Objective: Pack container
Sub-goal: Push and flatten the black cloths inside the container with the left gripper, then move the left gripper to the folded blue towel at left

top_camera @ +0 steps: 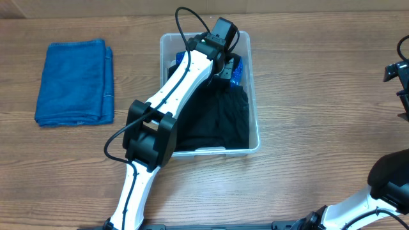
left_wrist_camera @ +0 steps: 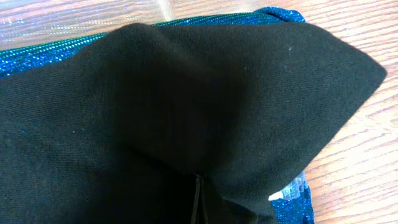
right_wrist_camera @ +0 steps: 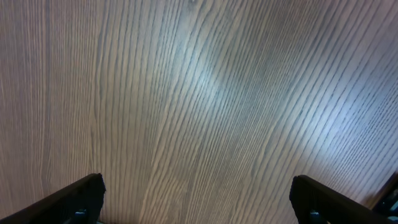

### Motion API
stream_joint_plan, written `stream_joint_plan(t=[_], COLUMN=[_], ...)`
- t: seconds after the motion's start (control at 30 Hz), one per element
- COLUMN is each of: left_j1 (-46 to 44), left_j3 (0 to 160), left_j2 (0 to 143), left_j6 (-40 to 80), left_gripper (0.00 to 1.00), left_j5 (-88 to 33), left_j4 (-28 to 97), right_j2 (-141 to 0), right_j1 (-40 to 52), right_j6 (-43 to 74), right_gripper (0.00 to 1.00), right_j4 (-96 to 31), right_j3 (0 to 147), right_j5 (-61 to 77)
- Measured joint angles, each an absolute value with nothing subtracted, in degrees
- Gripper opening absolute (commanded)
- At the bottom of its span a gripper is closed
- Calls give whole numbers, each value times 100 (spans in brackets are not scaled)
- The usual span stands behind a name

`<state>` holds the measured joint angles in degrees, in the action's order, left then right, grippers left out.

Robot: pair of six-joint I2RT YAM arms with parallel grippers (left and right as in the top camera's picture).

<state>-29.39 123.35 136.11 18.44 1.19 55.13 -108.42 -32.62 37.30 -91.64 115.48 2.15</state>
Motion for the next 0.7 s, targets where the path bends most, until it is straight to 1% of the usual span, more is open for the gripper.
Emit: stream_joint_plan(t=[0.17,0.2,0.23,0.27,0.3,0.33,0.37,0.4,0.47,0.53,0.6,0.63,0.7], left_j1=[-2939,-2939,-2939,-2936,-2936,-2921,-2899,-2864,-2731,-2346,-2093,-1787,-1258], left_j3=[12464,12621,12831,13013,13157,13301,13421,13489,13572,13697,13751,13751,13719], left_j2=[13609,13609,13596,13533,13415,13181,12875,12589,11998,11249,11021,10940,10965], left_j6=[1839,1817,1780,1763,1752,1704,1686,1616,1605,1584,1562,1538,1494], left_gripper=[4,6,11,31,40,67,98,100,100,100,100,100,100], left_j5=[117,117,121,137,185,261,340,410,482,587,716,915,1175], left_j4=[5660,5782,5905,5981,6075,6206,6246,6316,6637,7253,7658,8088,8300], right_j2=[-10842,-10842,-10842,-10842,-10842,-10842,-10842,-10842,-10842,-10842,-10842,-10842,-10842], right_j1=[-3262,-3262,-3262,-3262,-3262,-3262,-3262,-3262,-3262,-3262,-3262,-3262,-3262], right_j6=[3730,3730,3730,3730,3730,3730,3730,3728,3732,3730,3732,3728,3730], right_gripper=[100,100,100,100,100,100,100,100,100,100,100,100,100], right_j4=[-9168,-9166,-9166,-9170,-9166,-9164,-9166,-9168,-9170,-9166,-9168,-9166,-9170], right_j3=[11548,11548,11548,11548,11548,11548,11548,11548,11548,11548,11548,11548,11548], right_j5=[217,220,217,217,217,217,220,215,217,215,217,217,217])
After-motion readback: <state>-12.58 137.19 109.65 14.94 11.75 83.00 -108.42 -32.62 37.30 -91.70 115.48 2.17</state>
